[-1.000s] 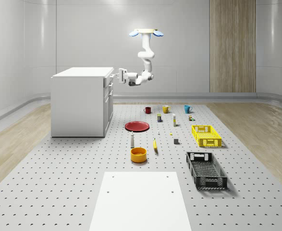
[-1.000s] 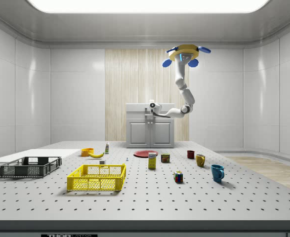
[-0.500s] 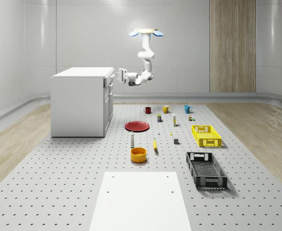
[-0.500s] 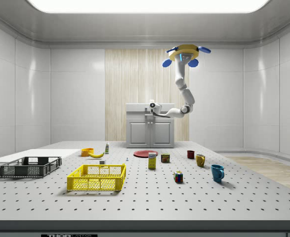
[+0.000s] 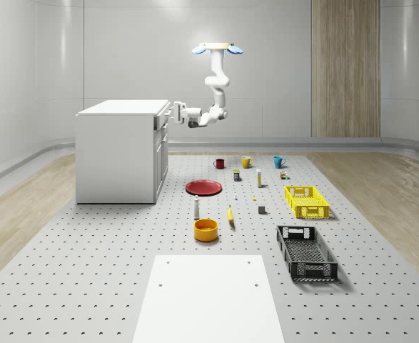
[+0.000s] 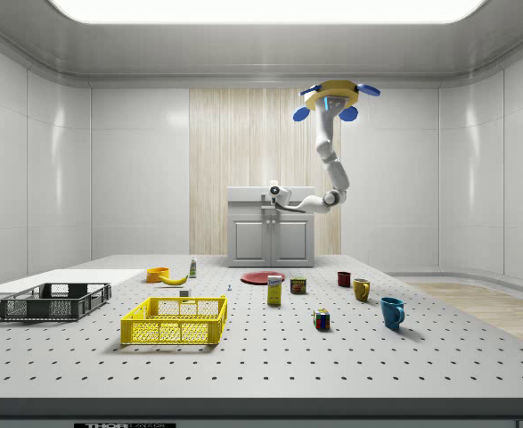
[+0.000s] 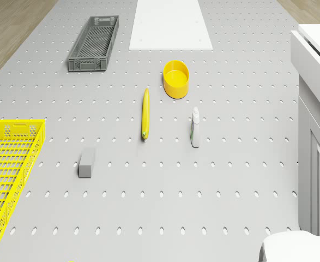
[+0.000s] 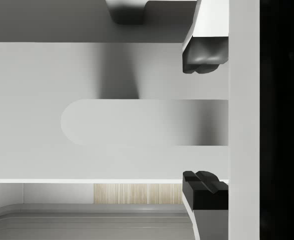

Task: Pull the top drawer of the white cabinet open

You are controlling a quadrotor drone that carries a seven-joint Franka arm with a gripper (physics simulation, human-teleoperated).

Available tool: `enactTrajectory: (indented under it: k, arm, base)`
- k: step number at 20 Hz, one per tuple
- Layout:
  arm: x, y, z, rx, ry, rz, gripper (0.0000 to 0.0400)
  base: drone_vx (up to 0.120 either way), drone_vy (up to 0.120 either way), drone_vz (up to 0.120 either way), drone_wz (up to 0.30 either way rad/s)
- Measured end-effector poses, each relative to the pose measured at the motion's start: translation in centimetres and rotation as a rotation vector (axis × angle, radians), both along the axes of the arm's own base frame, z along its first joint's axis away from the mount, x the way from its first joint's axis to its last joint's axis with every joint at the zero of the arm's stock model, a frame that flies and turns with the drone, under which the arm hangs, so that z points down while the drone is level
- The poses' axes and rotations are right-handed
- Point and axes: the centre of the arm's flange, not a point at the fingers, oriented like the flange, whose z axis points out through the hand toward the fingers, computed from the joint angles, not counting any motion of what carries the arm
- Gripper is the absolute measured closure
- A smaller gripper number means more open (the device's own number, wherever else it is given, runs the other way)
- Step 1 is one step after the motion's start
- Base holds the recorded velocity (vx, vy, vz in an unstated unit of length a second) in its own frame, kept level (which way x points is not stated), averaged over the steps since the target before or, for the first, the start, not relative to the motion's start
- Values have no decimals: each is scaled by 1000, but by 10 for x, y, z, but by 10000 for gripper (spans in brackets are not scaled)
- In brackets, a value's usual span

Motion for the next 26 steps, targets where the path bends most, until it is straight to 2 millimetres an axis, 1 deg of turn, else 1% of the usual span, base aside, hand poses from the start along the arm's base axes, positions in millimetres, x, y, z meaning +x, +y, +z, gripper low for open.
enactTrajectory:
  k: [1,3,5,8,11,18,26]
  arm:
    - [0,1,0,0,0,0,193]
    - [0,2,0,0,0,0,233]
    - [0,3,0,0,0,0,258]
    - [0,1,0,0,0,0,277]
    - [0,-4,0,0,0,0,286]
    - [0,-10,0,-3,5,0,284]
    - [0,-23,0,-4,10,1,282]
  base:
    - [0,0,0,0]
    - [0,0,0,0]
    - [0,0,0,0]
    - [0,0,0,0]
    - [0,0,0,0]
    - [0,0,0,0]
    - [0,0,0,0]
